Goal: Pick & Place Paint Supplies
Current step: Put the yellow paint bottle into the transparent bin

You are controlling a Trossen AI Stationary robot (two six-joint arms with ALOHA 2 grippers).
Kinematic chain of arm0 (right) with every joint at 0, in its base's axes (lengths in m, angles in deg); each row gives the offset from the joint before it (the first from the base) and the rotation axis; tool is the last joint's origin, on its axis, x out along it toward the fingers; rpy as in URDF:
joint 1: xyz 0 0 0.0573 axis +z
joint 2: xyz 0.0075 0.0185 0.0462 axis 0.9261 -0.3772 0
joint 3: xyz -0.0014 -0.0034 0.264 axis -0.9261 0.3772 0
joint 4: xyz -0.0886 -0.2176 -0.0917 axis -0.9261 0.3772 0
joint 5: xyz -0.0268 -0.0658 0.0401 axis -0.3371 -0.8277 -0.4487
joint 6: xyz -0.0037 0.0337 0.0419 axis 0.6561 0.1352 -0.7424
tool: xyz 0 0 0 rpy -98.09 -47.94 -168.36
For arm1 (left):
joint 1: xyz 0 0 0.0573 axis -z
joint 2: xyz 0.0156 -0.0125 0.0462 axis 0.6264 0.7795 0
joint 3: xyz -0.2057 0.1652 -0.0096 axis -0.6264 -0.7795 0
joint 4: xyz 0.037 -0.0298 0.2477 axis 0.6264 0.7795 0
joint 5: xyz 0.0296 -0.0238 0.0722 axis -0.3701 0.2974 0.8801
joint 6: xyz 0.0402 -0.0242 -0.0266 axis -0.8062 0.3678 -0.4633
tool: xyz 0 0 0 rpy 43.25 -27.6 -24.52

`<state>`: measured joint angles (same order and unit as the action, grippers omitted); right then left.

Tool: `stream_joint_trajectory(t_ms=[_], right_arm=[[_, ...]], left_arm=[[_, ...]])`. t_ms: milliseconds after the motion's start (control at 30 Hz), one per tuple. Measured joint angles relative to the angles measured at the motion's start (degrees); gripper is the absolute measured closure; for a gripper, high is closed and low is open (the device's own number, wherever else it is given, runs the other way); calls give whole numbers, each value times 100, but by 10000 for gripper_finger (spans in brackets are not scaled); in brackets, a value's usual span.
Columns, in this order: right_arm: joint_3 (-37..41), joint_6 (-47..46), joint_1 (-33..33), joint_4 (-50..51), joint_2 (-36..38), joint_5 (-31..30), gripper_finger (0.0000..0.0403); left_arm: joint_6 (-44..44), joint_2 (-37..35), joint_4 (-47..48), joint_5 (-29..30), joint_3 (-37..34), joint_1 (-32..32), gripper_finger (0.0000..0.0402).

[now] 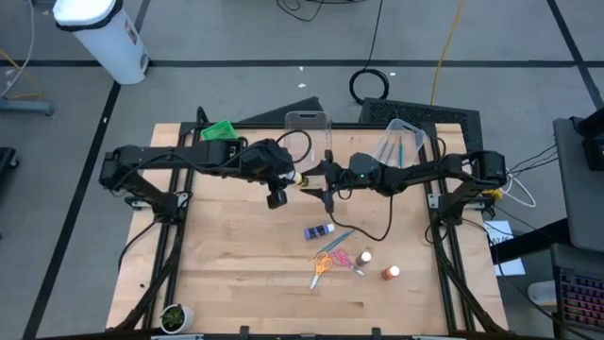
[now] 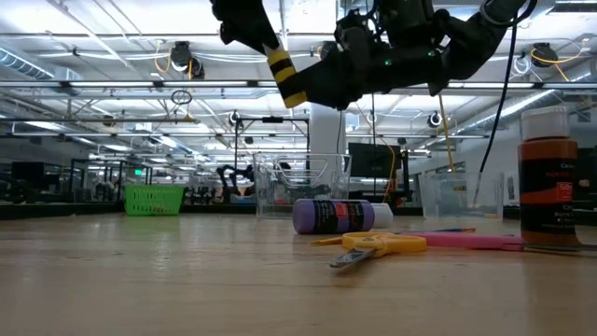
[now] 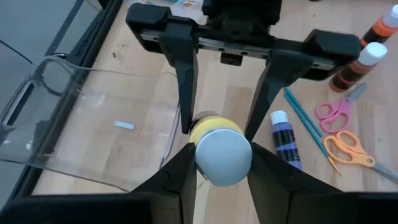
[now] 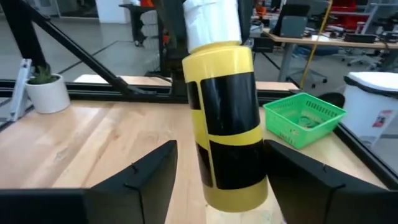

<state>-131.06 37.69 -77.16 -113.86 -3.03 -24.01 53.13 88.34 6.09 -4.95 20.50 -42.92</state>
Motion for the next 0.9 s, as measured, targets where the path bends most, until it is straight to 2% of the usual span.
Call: stream_joint_trajectory(t_ms=[133,267,400,467,600,700,833,900], right_arm=[[0,-151,0,-13,3,-101,210],[0,-192,-33,9,6,-66,262],[0,-186,-82,-13,30,-77,313],[0,-210,-169,-13,106,-51,319],[155,-413,-469,144,335,-70,319],[362,-666,-768,157,678,-94,319],[696,-791,-1080,187,1102,-91,319],[811,-771,-1203,263,1218,-84,320]], left_arm=[[-78,0,-66,-215,0,-72,285],[-210,0,-216,-231,-7,-73,285],[-721,0,-587,-162,-20,-75,285],[-673,-1,-851,-90,-24,-108,276],[-851,-39,-1832,-108,-57,-394,179],[-982,-46,-2869,-385,-514,-774,113],[-932,-31,-4610,-1062,-1287,-1389,57],[-831,-27,-5432,-1165,-1618,-1702,40]])
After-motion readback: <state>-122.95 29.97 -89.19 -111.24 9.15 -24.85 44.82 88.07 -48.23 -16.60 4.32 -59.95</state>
